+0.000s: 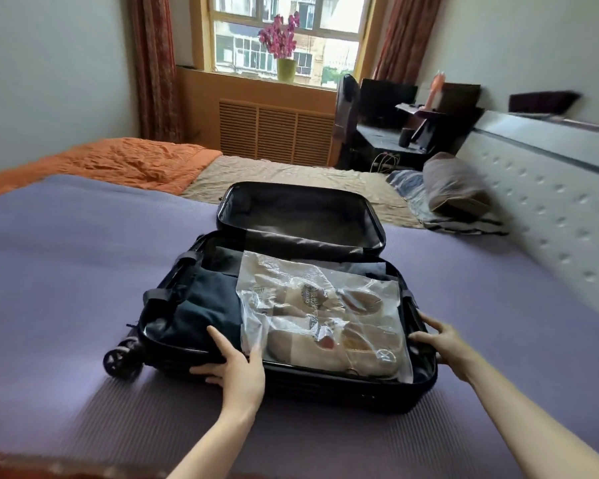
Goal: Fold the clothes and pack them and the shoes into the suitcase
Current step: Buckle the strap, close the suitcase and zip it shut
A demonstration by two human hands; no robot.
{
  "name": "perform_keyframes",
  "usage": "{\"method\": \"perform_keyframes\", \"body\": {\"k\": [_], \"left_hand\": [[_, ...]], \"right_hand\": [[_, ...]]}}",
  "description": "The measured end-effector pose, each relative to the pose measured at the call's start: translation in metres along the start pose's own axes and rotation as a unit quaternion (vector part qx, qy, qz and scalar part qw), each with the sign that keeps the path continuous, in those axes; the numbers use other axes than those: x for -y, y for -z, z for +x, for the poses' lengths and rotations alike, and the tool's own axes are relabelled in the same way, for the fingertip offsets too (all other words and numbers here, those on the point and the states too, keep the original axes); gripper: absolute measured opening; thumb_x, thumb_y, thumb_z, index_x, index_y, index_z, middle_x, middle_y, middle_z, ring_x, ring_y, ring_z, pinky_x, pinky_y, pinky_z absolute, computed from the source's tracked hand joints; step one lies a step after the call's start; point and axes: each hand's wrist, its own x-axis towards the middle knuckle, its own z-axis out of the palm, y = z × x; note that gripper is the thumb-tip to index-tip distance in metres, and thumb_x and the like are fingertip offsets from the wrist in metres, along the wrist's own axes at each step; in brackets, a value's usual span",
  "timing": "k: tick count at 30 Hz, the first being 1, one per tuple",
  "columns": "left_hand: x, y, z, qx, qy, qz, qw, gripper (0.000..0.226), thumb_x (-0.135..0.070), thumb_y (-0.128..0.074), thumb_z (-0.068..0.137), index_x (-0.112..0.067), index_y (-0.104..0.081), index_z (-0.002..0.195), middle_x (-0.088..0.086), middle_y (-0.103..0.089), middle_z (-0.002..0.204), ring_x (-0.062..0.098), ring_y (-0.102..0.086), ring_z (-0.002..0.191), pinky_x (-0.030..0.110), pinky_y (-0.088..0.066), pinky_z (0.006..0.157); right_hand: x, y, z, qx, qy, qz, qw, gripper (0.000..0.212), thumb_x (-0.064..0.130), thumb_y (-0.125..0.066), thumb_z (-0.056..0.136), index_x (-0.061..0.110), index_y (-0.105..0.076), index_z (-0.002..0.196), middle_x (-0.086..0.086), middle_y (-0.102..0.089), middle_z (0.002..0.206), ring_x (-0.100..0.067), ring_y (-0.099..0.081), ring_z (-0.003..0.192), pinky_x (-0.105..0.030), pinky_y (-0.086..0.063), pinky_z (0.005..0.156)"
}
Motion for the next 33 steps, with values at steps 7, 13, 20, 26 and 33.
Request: {"method": "perform_keyframes", "body": {"k": [7, 13, 20, 26, 33], "left_hand": [[0.005, -0.002, -0.002, -0.019, 0.007, 0.067, 0.998, 0.087, -0.046, -0.046, 0.094, -0.034, 0.024, 0.143, 0.041, 0.03, 0.139, 0.045, 0.018, 0.139, 0.052, -0.001, 0.113], [0.002, 0.003, -0.013, -0.077, -0.029, 0.118, 0.99, 0.095, -0.046, -0.055, 0.088, -0.028, 0.017, 0.147, 0.031, 0.037, 0.142, 0.039, 0.027, 0.138, 0.054, 0.005, 0.112], [-0.009, 0.011, -0.01, -0.083, -0.243, 0.277, 0.926, 0.074, -0.033, -0.055, 0.092, -0.017, -0.012, 0.151, 0.022, 0.024, 0.151, 0.034, 0.029, 0.138, 0.049, 0.01, 0.113], [-0.034, -0.038, 0.006, 0.157, -0.399, 0.375, 0.822, 0.053, -0.052, -0.026, 0.097, -0.037, -0.016, 0.146, -0.003, -0.002, 0.158, 0.013, 0.009, 0.144, 0.038, 0.004, 0.117], [-0.012, -0.063, 0.032, 0.19, -0.379, 0.473, 0.772, 0.107, -0.083, 0.033, 0.05, -0.045, 0.0, 0.145, -0.008, 0.007, 0.157, 0.007, 0.017, 0.142, 0.035, 0.01, 0.115]], "right_hand": [[0.0, -0.006, -0.008, 0.011, 0.028, 0.005, 1.0, 0.061, 0.009, -0.063, 0.089, 0.024, -0.039, 0.143, -0.006, -0.056, 0.126, -0.014, -0.059, 0.091, -0.017, -0.048, 0.059], [-0.009, -0.012, -0.007, -0.014, 0.043, 0.037, 0.998, 0.048, 0.016, -0.058, 0.093, 0.02, -0.045, 0.139, -0.008, -0.06, 0.123, -0.02, -0.06, 0.099, -0.023, -0.05, 0.075], [-0.025, -0.011, -0.015, -0.109, 0.045, 0.123, 0.985, 0.046, 0.022, -0.05, 0.098, 0.011, -0.041, 0.142, -0.009, -0.048, 0.141, -0.023, -0.048, 0.123, -0.033, -0.043, 0.093], [-0.059, -0.008, -0.024, -0.165, -0.08, 0.24, 0.953, 0.039, 0.033, -0.043, 0.1, 0.009, -0.046, 0.13, -0.019, -0.055, 0.125, -0.032, -0.061, 0.095, -0.038, -0.054, 0.061], [-0.06, -0.003, -0.032, -0.063, -0.181, 0.377, 0.906, 0.053, 0.049, -0.036, 0.098, 0.0, -0.048, 0.113, -0.015, -0.062, 0.069, -0.026, -0.064, 0.05, -0.033, -0.052, 0.037]]}}
